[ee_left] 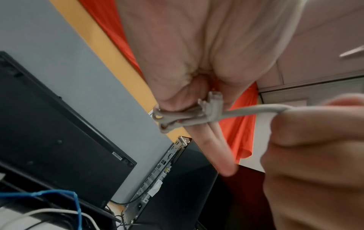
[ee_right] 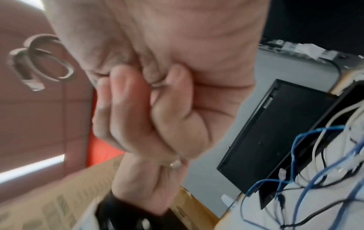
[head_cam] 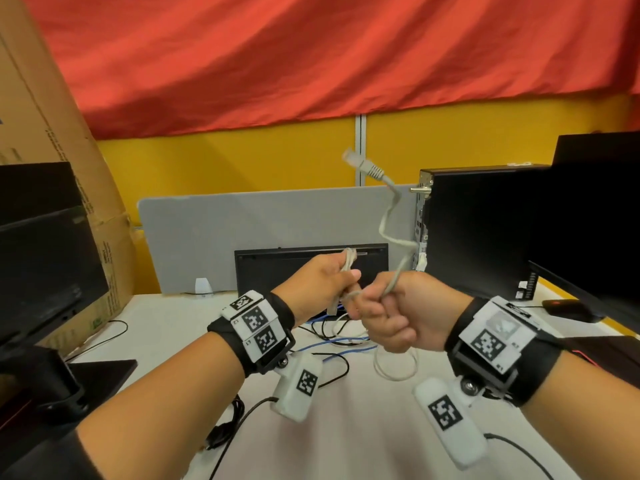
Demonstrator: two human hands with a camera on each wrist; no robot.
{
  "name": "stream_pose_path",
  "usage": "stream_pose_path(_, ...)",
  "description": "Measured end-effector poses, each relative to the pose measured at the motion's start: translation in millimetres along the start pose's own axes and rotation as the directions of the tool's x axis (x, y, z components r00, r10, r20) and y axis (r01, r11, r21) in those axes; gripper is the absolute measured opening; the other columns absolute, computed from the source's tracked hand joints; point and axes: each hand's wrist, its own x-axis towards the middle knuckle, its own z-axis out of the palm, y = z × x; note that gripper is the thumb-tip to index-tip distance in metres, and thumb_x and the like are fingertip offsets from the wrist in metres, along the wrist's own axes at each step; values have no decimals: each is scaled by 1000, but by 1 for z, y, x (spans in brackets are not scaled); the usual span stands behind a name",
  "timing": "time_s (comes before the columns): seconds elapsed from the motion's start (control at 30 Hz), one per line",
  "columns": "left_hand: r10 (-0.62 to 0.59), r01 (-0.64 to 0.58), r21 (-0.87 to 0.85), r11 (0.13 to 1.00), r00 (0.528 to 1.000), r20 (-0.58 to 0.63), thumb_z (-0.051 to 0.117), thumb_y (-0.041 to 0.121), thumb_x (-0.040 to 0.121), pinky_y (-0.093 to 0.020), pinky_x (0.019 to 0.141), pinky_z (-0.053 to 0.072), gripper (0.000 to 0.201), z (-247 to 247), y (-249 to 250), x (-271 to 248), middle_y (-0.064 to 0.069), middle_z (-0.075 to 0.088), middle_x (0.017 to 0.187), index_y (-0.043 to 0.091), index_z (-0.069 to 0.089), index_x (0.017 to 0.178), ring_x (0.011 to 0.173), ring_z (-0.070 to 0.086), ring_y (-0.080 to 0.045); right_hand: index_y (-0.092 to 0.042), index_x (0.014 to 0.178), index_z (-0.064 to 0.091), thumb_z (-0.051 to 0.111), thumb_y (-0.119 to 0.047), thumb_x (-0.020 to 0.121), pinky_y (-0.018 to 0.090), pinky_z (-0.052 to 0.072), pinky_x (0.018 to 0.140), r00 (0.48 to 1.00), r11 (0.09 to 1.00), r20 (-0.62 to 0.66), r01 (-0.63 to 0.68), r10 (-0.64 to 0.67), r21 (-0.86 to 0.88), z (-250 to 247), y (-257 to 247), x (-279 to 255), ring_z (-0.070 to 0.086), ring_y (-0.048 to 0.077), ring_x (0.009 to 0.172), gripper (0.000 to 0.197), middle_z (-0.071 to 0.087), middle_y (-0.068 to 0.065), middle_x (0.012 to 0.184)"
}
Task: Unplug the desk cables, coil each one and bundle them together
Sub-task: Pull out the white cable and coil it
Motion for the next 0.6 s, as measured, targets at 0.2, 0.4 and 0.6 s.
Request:
stream_pose_path(0.2,1,-1,-41,999,1000,-12,45,33,101,-19,38,34,40,10,2,-3,-1,52,49,-1,64,91,37,39,-11,-4,76,63,37,-37,89,19,22,39,994,993,0,106,-106,51,3,-2,3,39,15,35,44,44,5,50)
stream_pose_path(0.4,5,-14,-309,951,1000,-31,28,56,100,-25,53,43,63,9,4,-10,1,26,41,19,60,60,37,19,-17,1,90,72,43,-9,95,28,46,47,741,853,-424,467,-521,-234,4,-5,1,59,23,59,32,62,13,67)
stream_pose_path(0.6,-74,78,-551,831,997,31,42,45,100,-27,52,38,50,7,3,-14,3,21,51,3,68,106,40,15,-11,-18,99,72,56,-1,92,8,50,65,494,628,-417,410,-763,-662,-2,3,0,69,-1,80,25,74,-12,81)
